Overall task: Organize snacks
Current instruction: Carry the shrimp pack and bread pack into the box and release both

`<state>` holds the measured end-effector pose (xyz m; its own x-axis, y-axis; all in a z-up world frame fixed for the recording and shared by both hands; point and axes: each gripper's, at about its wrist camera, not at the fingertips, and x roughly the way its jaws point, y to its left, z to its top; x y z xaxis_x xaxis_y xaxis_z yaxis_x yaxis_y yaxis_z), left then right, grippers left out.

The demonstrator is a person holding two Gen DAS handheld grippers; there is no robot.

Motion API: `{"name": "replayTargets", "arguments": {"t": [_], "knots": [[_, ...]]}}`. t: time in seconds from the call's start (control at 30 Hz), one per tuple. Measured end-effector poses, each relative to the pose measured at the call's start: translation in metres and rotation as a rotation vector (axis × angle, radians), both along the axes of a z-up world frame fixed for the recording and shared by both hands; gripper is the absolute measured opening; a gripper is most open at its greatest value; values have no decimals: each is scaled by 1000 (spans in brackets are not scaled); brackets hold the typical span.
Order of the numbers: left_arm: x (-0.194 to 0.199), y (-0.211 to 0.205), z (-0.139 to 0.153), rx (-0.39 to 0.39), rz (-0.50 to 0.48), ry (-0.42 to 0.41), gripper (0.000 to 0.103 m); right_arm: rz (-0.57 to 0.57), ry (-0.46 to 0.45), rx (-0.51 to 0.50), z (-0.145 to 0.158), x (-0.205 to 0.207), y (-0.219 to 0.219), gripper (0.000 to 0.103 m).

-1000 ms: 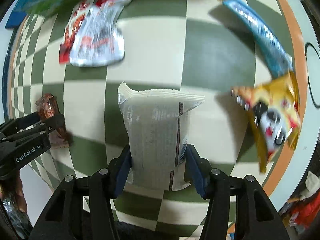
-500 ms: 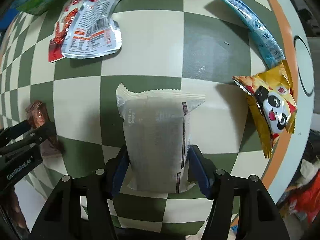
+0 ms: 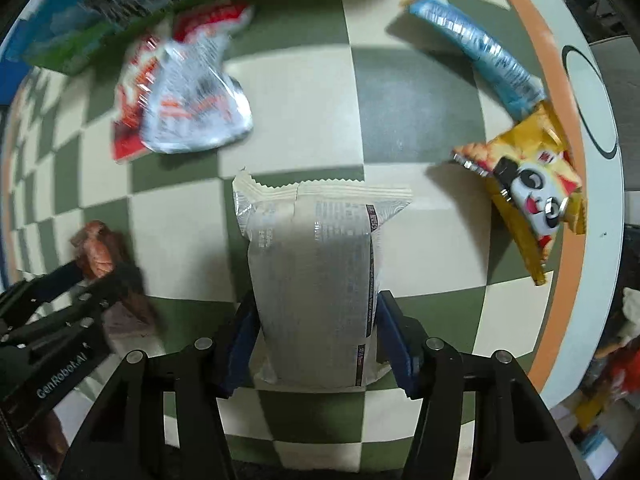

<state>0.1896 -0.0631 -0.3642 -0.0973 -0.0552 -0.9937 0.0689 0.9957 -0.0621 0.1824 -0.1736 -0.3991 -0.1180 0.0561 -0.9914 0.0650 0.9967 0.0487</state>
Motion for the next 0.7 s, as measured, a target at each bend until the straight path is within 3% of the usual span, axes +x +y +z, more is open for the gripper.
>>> {"name": "replayTargets", "arguments": {"t": [0.13, 0.27, 0.4, 0.47, 0.53, 0.7], "knots": [[15, -6, 54, -89, 3, -59, 56, -27, -56, 87, 42, 9, -1, 60], [49, -4, 118, -177, 8, -151, 56, -31, -174, 175, 110, 39, -12, 60], [116, 4, 175, -266, 26, -226, 56, 0, -296, 210, 179, 90, -26, 60], [150, 8, 186, -280, 24, -241, 56, 19, -346, 207, 209, 112, -40, 61], [180, 0, 173, -279, 21, -239, 56, 48, -387, 167, 219, 137, -44, 61], [251, -1, 131, -267, 50, -146, 57, 83, -380, 74, 196, 199, -45, 61]]}}
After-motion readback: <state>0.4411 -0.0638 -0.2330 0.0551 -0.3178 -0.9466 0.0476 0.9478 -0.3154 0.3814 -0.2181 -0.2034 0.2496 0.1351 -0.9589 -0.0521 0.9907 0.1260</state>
